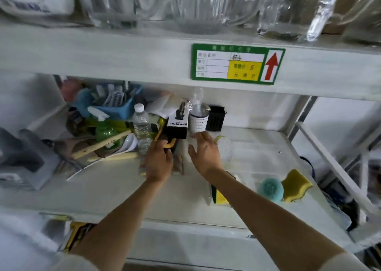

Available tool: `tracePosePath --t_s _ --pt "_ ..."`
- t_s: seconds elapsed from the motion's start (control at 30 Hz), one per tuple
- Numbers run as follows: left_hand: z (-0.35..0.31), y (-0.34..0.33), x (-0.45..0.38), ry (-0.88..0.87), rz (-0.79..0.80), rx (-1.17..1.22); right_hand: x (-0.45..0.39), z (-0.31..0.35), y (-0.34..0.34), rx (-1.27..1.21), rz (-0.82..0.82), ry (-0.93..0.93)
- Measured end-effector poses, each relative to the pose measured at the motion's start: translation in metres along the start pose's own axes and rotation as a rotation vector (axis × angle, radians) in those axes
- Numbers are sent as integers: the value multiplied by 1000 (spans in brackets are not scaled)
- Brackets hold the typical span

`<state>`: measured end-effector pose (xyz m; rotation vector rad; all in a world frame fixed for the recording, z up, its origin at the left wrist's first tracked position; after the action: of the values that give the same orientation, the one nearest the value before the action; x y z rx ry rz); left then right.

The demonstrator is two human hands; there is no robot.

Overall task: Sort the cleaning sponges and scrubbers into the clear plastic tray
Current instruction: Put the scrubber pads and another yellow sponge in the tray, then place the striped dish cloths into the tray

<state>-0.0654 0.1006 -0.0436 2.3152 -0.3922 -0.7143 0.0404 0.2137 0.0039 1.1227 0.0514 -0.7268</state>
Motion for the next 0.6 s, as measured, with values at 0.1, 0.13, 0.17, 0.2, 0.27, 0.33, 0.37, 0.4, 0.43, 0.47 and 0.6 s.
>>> tracePosePath --t_s 0.1,0.13,0.17,0.2,0.27,0.33,0.37,0.4,0.43,0.47,0.6 --pt "34 13 -2 148 147 -222 -9 8 -25 74 259 -45" --pt "42 16 -2 191 205 -245 -11 9 -33 92 333 -73" --pt "48 18 -1 218 262 -246 -12 8 -40 102 386 -99" --pt "51 20 -1 224 312 -241 -13 8 -48 105 423 -123" --pt "58 20 -3 177 383 -234 -15 7 -64 119 480 -165" --pt "63 17 -5 134 429 -234 -16 6 -74 149 544 -189" --pt "65 15 -6 128 444 -225 -17 6 -78 161 570 -190" --pt "66 14 -7 137 463 -210 -18 6 -82 168 588 -187" --pt "67 12 -8 147 485 -204 -20 6 -85 175 602 -187" --pt "67 11 -8 157 510 -217 -21 5 -87 179 612 -193" --pt "72 6 -11 152 565 -351 -28 6 -97 194 664 -180"
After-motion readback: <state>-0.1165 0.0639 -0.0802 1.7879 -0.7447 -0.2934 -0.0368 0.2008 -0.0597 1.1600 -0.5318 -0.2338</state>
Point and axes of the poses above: each hand's wrist, its own x-axis away from the middle knuckle, its own y-axis out of the back of the hand, z = x × y, the point moved 1 cm from there along -x, towards the middle knuckle, and after that the axes turned 3 degrees about z, right-handed, at the moved point
